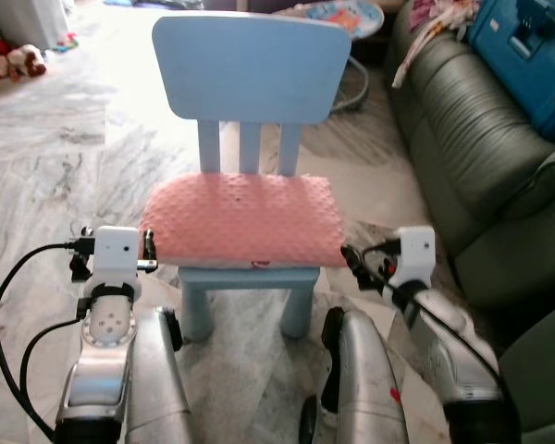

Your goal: Move the pillow to the sofa

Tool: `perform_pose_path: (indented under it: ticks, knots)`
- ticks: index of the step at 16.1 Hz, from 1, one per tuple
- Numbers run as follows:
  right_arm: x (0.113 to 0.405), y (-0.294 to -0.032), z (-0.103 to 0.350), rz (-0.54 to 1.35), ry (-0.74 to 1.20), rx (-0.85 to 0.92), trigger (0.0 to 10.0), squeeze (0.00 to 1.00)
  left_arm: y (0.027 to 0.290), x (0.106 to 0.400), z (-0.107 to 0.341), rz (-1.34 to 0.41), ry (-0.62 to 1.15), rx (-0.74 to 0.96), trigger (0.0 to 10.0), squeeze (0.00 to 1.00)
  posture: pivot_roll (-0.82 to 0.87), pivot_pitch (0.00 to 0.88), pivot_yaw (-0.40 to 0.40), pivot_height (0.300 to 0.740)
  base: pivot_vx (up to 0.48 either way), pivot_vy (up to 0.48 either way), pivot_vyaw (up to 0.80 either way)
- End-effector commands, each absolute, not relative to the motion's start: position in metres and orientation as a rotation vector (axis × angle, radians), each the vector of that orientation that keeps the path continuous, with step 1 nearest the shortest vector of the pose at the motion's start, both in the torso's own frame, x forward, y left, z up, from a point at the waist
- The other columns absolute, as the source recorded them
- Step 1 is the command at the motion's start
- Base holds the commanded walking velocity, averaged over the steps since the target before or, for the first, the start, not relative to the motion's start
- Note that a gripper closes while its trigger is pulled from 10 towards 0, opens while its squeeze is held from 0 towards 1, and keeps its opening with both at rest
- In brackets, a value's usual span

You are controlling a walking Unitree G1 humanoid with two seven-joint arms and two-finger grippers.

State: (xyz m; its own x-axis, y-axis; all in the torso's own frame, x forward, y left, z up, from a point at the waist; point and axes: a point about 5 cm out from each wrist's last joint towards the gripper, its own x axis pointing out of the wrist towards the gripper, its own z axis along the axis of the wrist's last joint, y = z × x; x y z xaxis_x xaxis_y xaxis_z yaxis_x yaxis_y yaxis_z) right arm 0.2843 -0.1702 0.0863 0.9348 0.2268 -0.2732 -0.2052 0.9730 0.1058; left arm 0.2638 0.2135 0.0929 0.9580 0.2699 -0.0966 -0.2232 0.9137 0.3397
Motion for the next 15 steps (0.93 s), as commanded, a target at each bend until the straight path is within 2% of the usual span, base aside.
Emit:
perform_pose_path:
  ticks: [1, 9, 12, 15]
  knots:
    - [0.287, -0.176, 0.084, 0.215, 0.312, 0.071, 10.0, 0.00, 0.218, 0.264, 0.090, 0.275, 0.172, 0.331, 10.0, 0.00, 0.01, 0.120, -0.112, 0.437, 0.000, 0.000, 0.00]
    - [0.311, -0.159, 0.080, 0.303, 0.400, 0.023, 10.0, 0.00, 0.232, 0.291, 0.097, 0.306, 0.157, 0.303, 10.0, 0.00, -0.01, 0.247, -0.114, 0.437, 0.000, 0.000, 0.00]
    - [0.326, -0.156, 0.080, 0.321, 0.396, -0.024, 10.0, 0.00, 0.222, 0.307, 0.101, 0.282, 0.130, 0.315, 10.0, 0.00, -0.01, 0.269, -0.116, 0.437, 0.000, 0.000, 0.00]
    - [0.333, -0.156, 0.079, 0.311, 0.374, -0.032, 10.0, 0.00, 0.213, 0.310, 0.100, 0.259, 0.112, 0.317, 10.0, 0.00, -0.01, 0.278, -0.121, 0.437, 0.000, 0.000, 0.00]
